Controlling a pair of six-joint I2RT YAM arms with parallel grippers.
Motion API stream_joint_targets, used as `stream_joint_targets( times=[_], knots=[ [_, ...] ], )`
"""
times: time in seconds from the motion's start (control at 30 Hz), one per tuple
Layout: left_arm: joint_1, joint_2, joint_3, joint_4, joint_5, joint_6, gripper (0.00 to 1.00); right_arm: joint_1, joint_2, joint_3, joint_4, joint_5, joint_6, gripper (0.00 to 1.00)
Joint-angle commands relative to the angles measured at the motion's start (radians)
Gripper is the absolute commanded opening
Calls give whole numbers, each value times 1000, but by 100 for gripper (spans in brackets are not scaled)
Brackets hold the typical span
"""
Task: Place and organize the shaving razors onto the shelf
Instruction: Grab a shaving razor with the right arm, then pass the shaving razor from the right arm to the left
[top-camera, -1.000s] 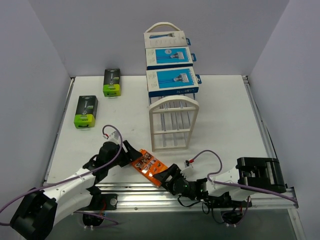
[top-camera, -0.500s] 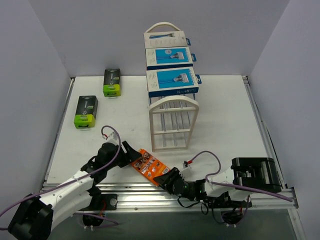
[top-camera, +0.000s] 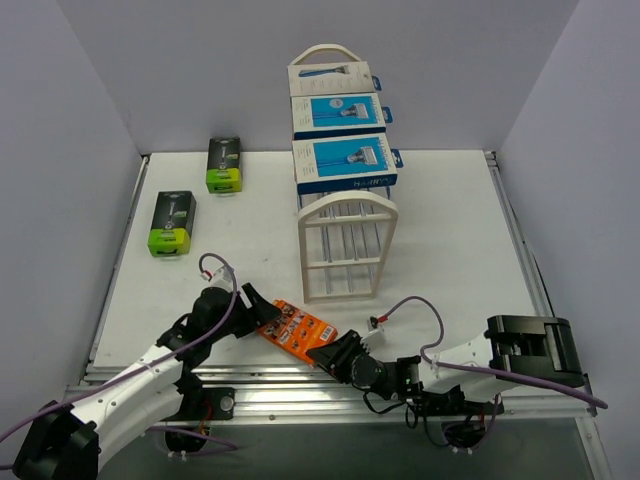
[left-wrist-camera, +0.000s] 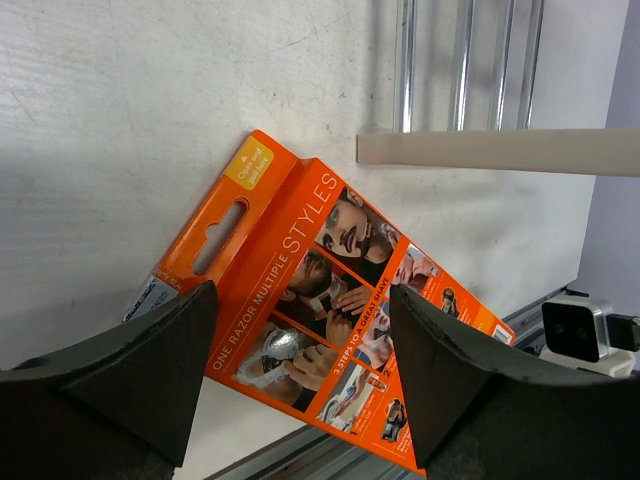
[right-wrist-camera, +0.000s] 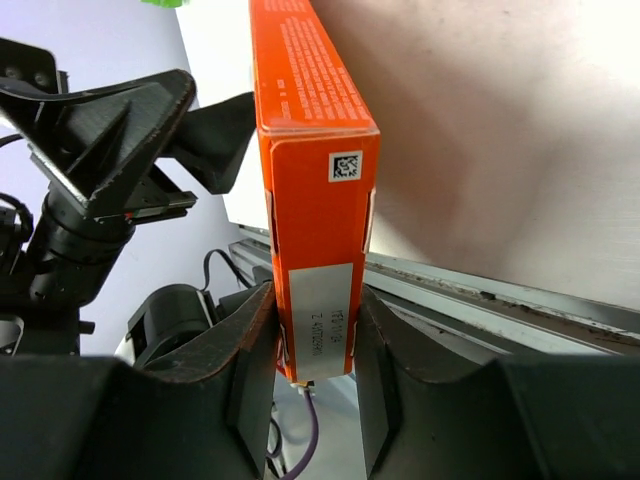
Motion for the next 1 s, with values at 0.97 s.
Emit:
stream_joint_targets(
  times=[0.97],
  knots=[
    [-79,-132,558,-595,-112,349,94,-113,-324,111,-312,-7,-186,0]
  ],
)
